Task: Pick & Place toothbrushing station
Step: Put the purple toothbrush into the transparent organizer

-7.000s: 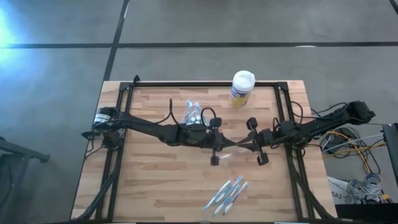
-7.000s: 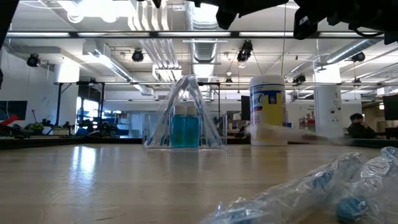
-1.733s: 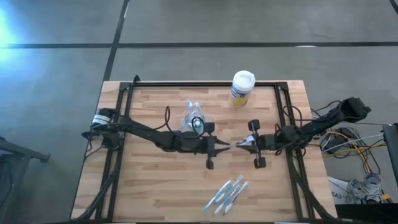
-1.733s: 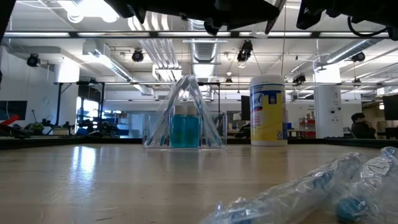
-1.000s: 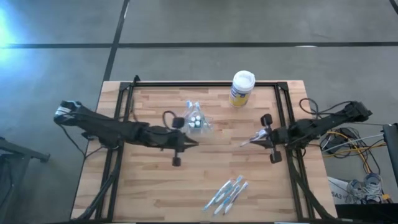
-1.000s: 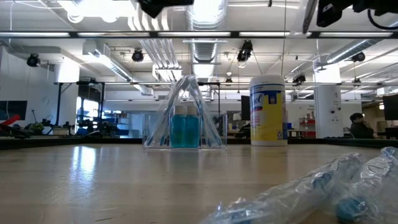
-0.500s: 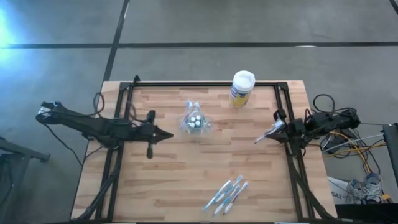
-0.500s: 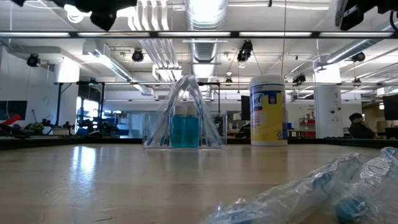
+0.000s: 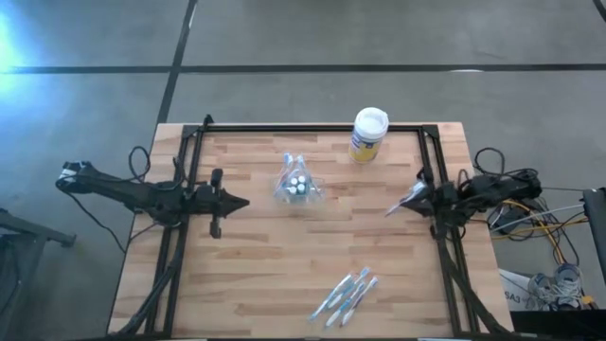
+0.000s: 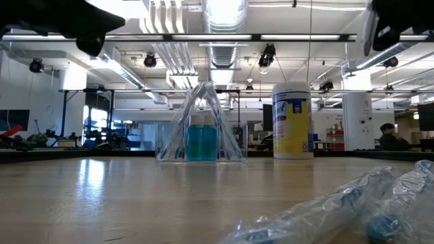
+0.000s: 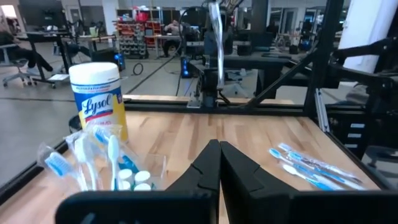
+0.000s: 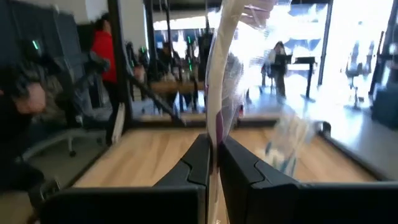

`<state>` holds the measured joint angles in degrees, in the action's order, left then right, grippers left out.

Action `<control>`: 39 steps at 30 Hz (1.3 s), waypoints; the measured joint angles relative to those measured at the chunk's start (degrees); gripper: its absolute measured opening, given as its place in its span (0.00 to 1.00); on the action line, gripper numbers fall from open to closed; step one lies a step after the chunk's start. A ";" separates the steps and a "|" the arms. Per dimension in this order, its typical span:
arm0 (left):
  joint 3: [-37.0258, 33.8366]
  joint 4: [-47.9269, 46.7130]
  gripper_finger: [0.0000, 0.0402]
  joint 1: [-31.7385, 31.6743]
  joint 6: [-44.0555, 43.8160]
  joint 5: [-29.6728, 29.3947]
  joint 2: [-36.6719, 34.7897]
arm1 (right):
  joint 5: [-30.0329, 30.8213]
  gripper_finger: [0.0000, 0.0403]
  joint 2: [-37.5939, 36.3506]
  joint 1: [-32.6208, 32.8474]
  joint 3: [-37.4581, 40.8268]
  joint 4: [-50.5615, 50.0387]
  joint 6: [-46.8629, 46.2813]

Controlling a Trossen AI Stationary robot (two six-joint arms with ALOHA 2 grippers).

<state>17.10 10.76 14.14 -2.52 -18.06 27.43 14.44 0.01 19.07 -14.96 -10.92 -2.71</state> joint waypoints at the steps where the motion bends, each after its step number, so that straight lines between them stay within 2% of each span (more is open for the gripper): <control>1: -0.28 -0.01 0.02 0.01 -0.27 -0.01 -0.25 | 0.27 0.03 0.00 -0.02 0.91 -0.35 -0.26; 17: 0.33 -0.03 0.02 -0.03 -0.35 -0.02 -0.47 | 0.73 0.03 0.02 0.00 8.73 3.08 -2.24; 39: 0.33 -0.54 0.02 -0.03 -0.35 -0.02 -0.47 | 2.37 0.03 0.00 0.00 12.11 7.00 -2.29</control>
<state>17.43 10.21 14.11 -2.87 -18.09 26.96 16.81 0.01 19.07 -2.85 -3.92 -4.99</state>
